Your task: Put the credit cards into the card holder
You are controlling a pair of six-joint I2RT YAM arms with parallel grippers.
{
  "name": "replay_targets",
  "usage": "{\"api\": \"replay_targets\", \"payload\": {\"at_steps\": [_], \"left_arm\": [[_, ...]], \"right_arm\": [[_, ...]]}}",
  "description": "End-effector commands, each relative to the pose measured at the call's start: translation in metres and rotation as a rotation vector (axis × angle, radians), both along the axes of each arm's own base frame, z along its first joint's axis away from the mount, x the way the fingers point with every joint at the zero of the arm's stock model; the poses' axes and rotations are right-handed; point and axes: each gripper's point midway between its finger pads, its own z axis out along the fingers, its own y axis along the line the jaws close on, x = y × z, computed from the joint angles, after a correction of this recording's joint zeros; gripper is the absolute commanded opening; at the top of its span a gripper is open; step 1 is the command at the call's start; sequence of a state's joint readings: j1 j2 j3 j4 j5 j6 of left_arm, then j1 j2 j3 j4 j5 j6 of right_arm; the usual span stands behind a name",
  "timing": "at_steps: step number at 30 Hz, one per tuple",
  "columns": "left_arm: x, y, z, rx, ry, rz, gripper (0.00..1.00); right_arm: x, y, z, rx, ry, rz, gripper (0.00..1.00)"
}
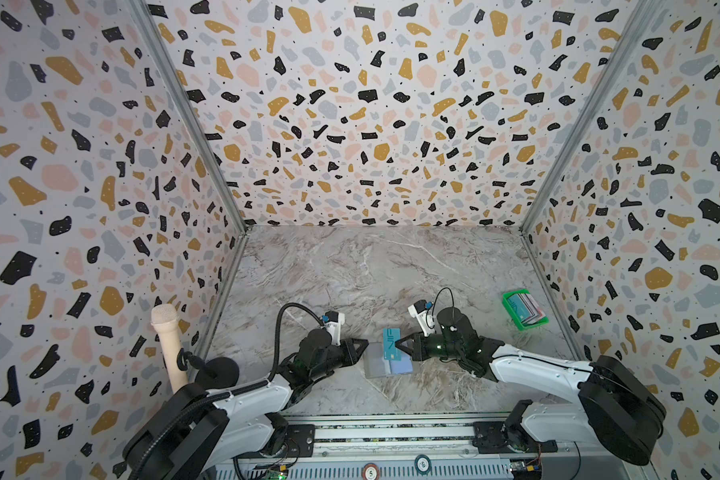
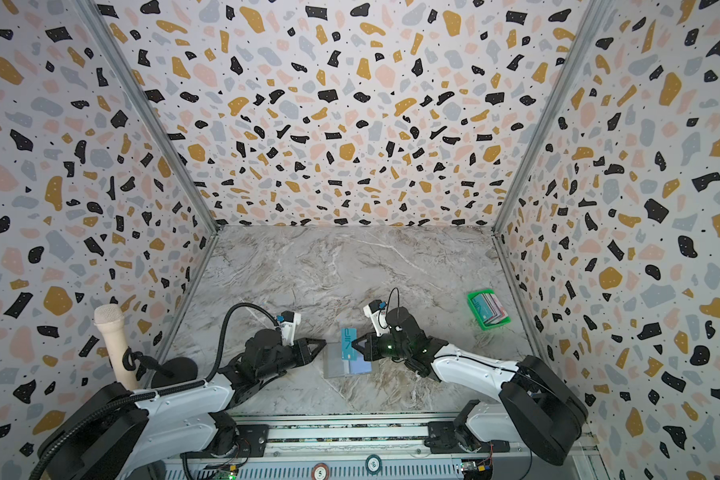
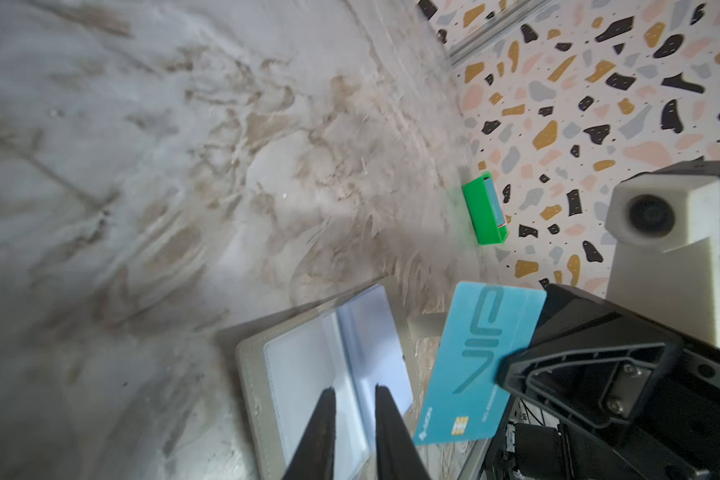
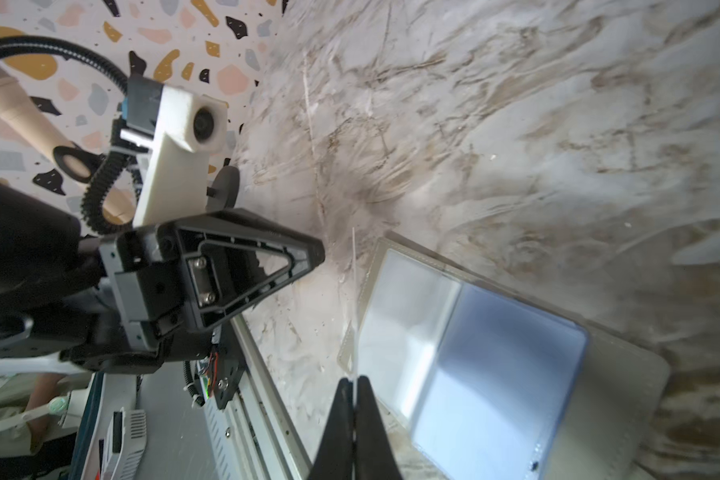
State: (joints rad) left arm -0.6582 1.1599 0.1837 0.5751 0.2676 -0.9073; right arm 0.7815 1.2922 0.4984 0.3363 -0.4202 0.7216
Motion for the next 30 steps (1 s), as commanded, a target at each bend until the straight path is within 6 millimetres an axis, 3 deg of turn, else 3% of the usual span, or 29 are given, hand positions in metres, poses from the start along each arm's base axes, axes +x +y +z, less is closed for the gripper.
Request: {"api": "replay_targets", "payload": {"at_steps": [1,7,17,30], "left_arm": [[0.000,0.000,-0.008,0.039,-0.025,-0.018,0.13],[0.000,-0.010,-0.022,0.076,0.003,-0.046,0.00],[-0.004,-0.010,-0.041,0.133,0.057,-0.061,0.00],[-0.009,-0.008,-0.047,0.140,0.078,-0.068,0.00]], "right_arm": [[0.014,0.001,0.006,0.011,-0.030,-0.079,0.00],[0.017,-0.005,-0.017,-0.052,0.016,-0.121,0.00],[0.017,-0.007,-0.034,-0.100,0.047,-0.140,0.00],[0.011,-0.001,-0.044,-0.111,0.085,-0.112,0.00]]}}
